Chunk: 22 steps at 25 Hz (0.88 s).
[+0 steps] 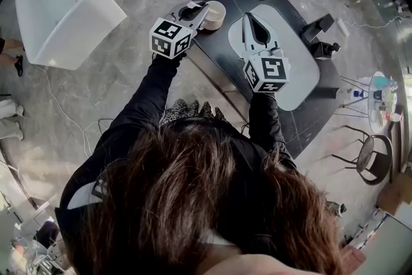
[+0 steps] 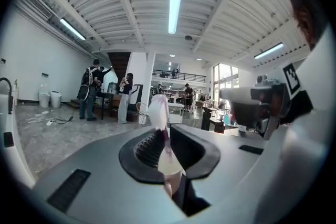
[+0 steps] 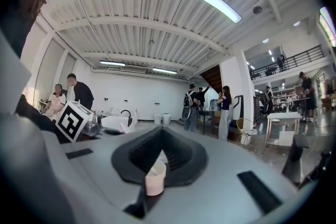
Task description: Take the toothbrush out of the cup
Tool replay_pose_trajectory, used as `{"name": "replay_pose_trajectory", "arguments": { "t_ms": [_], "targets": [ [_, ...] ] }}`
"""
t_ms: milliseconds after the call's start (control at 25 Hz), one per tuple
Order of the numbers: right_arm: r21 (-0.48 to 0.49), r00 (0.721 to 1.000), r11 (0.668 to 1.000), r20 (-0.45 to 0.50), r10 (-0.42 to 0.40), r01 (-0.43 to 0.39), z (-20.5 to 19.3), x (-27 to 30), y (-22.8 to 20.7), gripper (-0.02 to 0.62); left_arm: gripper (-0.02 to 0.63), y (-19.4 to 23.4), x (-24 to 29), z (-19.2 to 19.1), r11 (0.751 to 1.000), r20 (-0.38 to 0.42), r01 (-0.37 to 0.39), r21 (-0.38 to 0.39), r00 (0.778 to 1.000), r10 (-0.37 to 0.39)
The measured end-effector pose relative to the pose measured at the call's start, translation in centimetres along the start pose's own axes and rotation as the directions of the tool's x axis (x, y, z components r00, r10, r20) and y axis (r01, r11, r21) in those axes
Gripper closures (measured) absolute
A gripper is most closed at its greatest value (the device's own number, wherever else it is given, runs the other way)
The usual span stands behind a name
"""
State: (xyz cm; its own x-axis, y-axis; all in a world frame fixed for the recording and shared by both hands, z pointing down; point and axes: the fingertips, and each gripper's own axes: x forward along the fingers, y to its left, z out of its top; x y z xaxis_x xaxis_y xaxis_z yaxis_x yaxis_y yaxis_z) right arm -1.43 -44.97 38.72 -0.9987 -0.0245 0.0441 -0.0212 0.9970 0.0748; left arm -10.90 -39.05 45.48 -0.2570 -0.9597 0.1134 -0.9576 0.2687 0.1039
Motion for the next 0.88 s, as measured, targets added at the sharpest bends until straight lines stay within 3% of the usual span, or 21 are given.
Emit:
{"name": "replay_pose_trajectory", "arguments": {
  "t_ms": [200, 560, 720, 880],
  "targets": [
    [-0.004, 0.999, 0.999, -0.009, 0.033, -0.033, -0.8, 0.6, 1.2, 0.591, 0.568, -0.8, -1.1, 1.7, 0.999, -0.005, 0.051, -0.006, 0.999, -0.051],
    [-0.053, 0.991, 0.991, -0.064, 0.117, -0.12, -2.3, 1.9, 3.7, 0.587, 0.569, -0.9, -4.2, 6.3, 0.997, 0.042, 0.078, -0.022, 0.996, -0.077],
    [-0.047, 0.987, 0.988, -0.08, 0.141, -0.145, -3.0, 2.4, 4.6, 0.497, 0.569, -1.0, -5.3, 8.0, 0.994, 0.043, 0.091, -0.052, 0.995, -0.089],
    [-0.067, 0.981, 0.983, -0.103, 0.161, -0.169, -3.5, 3.1, 5.5, 0.462, 0.569, -1.4, -6.0, 9.0, 0.994, 0.0, 0.107, -0.025, 0.994, -0.107]
  ]
}}
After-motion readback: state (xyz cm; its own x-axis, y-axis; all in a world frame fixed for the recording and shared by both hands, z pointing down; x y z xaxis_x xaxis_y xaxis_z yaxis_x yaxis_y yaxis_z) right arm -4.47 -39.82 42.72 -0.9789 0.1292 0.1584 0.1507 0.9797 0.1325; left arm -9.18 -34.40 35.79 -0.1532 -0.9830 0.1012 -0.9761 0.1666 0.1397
